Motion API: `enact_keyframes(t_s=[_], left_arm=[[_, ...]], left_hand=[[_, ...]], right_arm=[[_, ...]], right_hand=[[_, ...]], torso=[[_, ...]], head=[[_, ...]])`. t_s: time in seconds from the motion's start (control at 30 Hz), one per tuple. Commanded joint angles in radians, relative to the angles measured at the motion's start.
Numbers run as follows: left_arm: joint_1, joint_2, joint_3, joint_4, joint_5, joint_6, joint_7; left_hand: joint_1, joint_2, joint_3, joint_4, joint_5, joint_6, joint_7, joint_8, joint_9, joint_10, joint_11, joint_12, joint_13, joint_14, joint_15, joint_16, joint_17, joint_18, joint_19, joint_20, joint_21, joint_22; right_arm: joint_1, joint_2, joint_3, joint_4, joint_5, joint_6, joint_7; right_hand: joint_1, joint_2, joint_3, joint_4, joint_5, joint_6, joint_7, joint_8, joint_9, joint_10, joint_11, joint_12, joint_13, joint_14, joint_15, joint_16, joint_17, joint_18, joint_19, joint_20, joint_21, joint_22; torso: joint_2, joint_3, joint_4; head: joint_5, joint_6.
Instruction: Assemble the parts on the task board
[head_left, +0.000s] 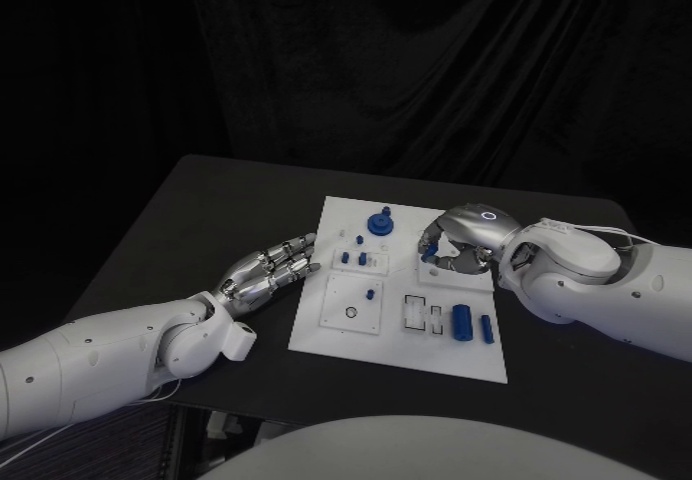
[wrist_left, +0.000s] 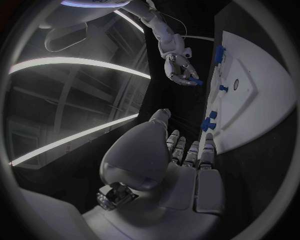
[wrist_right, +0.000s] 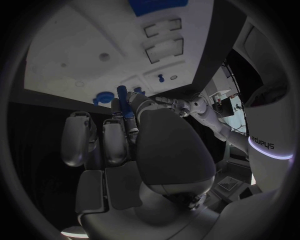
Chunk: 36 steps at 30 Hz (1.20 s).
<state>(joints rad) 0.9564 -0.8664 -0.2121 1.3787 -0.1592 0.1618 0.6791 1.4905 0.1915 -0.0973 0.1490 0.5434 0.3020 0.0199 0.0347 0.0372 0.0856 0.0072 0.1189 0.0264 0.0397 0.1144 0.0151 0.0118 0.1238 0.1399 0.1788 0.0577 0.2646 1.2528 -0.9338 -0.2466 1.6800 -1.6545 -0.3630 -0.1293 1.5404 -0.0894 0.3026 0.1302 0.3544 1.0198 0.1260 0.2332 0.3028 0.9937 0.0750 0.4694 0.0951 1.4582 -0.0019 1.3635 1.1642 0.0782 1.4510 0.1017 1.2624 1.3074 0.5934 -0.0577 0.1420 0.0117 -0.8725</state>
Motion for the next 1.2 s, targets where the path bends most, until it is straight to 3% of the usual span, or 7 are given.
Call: enact_keyframes(t_s=[0.03, 0.17, 0.33, 0.47, 0.7, 0.83, 1.2], left_arm=[[-0.001, 0.001, 0.001, 0.002, 0.006, 0.007, 0.054], [-0.001, 0.004, 0.001, 0.001, 0.006, 0.008, 0.055], [-0.001, 0.006, 0.001, 0.0, 0.006, 0.007, 0.057], [-0.002, 0.008, 0.001, -0.001, 0.006, 0.006, 0.059], [-0.002, 0.011, 0.001, -0.002, 0.006, 0.007, 0.058], [-0.002, 0.013, 0.001, -0.003, 0.006, 0.008, 0.057], [-0.002, 0.019, 0.001, -0.005, 0.006, 0.013, 0.054]], left_hand=[[-0.002, 0.007, 0.008, 0.0, 0.004, 0.0, 0.004, 0.003, 0.0, -0.005, -0.005, -0.002, 0.0, -0.004, -0.002, 0.001, -0.001, 0.015, -0.004, 0.001, -0.004, 0.001], [-0.002, 0.007, 0.008, 0.0, 0.004, 0.0, 0.004, 0.003, 0.001, -0.005, -0.005, -0.002, 0.0, -0.004, -0.002, 0.001, -0.001, 0.015, -0.004, 0.001, -0.004, 0.001], [-0.003, 0.007, 0.011, -0.002, 0.001, -0.002, 0.004, 0.003, 0.0, -0.005, -0.005, -0.003, 0.0, -0.007, -0.003, 0.0, -0.001, 0.015, -0.009, 0.0, -0.006, -0.008], [-0.004, 0.006, 0.014, -0.004, 0.0, -0.001, 0.004, 0.003, 0.0, -0.005, -0.005, -0.003, 0.0, -0.007, -0.005, 0.0, -0.002, 0.015, -0.014, -0.002, -0.008, -0.015], [-0.006, 0.005, 0.016, -0.005, -0.001, -0.002, 0.005, 0.003, 0.0, -0.005, -0.005, -0.003, 0.0, -0.008, -0.007, 0.0, -0.002, 0.015, -0.016, -0.004, -0.009, -0.017], [-0.006, 0.005, 0.016, -0.005, -0.001, -0.002, 0.005, 0.003, 0.0, -0.005, -0.005, -0.003, 0.0, -0.008, -0.007, 0.0, -0.002, 0.015, -0.016, -0.004, -0.009, -0.017], [-0.008, 0.005, 0.019, -0.006, -0.001, -0.001, 0.006, 0.003, 0.0, -0.006, -0.005, -0.003, 0.0, -0.009, -0.009, 0.0, -0.002, 0.015, -0.018, -0.006, -0.01, -0.017]], right_arm=[[0.015, -0.004, 0.0, 0.058, -0.017, -0.014, -0.03], [0.02, 0.014, 0.0, 0.106, -0.033, -0.001, -0.023], [-0.005, 0.058, -0.001, 0.128, -0.077, 0.016, -0.014], [-0.048, 0.118, -0.001, 0.106, -0.137, 0.038, -0.005], [-0.091, 0.208, -0.001, 0.039, -0.176, 0.07, 0.005], [-0.104, 0.245, 0.0, 0.013, -0.199, 0.083, 0.007], [-0.115, 0.289, 0.0, -0.032, -0.216, 0.117, 0.006]], right_hand=[[0.007, -0.008, -0.001, -0.006, -0.003, -0.006, 0.006, -0.003, 0.003, 0.013, -0.005, 0.002, 0.003, 0.003, -0.007, 0.0, 0.004, -0.011, 0.002, -0.007, 0.001, 0.174], [0.006, -0.012, 0.0, -0.009, -0.01, -0.007, 0.005, -0.004, 0.009, 0.023, -0.007, 0.003, 0.005, 0.005, -0.007, 0.002, 0.008, -0.011, 0.003, -0.007, 0.003, 0.174], [0.006, -0.017, 0.0, -0.012, -0.013, -0.009, 0.005, -0.005, 0.013, 0.03, -0.008, 0.003, 0.006, 0.006, -0.009, 0.001, 0.007, -0.011, 0.004, -0.007, 0.004, 0.175], [0.008, -0.02, 0.001, -0.014, -0.017, -0.011, 0.004, -0.007, 0.016, 0.03, -0.008, 0.001, 0.006, 0.004, -0.009, -0.002, 0.002, -0.01, 0.002, -0.008, -0.001, 0.173], [0.007, -0.021, 0.005, -0.015, -0.025, -0.02, 0.006, -0.013, 0.019, 0.028, -0.007, -0.006, 0.006, 0.0, -0.008, -0.007, -0.006, -0.008, -0.002, -0.007, -0.01, 0.171], [0.007, -0.023, 0.007, -0.016, -0.033, -0.026, 0.008, -0.018, 0.022, 0.028, -0.005, -0.009, 0.007, -0.002, -0.007, -0.01, -0.009, -0.007, -0.005, -0.007, -0.015, 0.169], [0.006, -0.026, 0.011, -0.018, -0.047, -0.038, 0.008, -0.026, 0.026, 0.029, -0.006, -0.015, 0.007, -0.005, -0.007, -0.014, -0.015, -0.006, -0.008, -0.006, -0.022, 0.168]], torso=[[-0.002, -0.001, 0.0009], [-0.002, -0.0012, 0.0029], [0.0, -0.0007, 0.0015], [-0.001, -0.0018, 0.0012], [0.001, 0.0005, -0.0008], [-0.002, -0.0005, 0.0045], [0.002, 0.0011, 0.0042]], head=[[-0.001, 0.0], [-0.001, 0.0], [0.008, 0.0], [0.013, 0.0], [0.016, 0.0], [0.011, 0.0], [0.006, 0.0]])
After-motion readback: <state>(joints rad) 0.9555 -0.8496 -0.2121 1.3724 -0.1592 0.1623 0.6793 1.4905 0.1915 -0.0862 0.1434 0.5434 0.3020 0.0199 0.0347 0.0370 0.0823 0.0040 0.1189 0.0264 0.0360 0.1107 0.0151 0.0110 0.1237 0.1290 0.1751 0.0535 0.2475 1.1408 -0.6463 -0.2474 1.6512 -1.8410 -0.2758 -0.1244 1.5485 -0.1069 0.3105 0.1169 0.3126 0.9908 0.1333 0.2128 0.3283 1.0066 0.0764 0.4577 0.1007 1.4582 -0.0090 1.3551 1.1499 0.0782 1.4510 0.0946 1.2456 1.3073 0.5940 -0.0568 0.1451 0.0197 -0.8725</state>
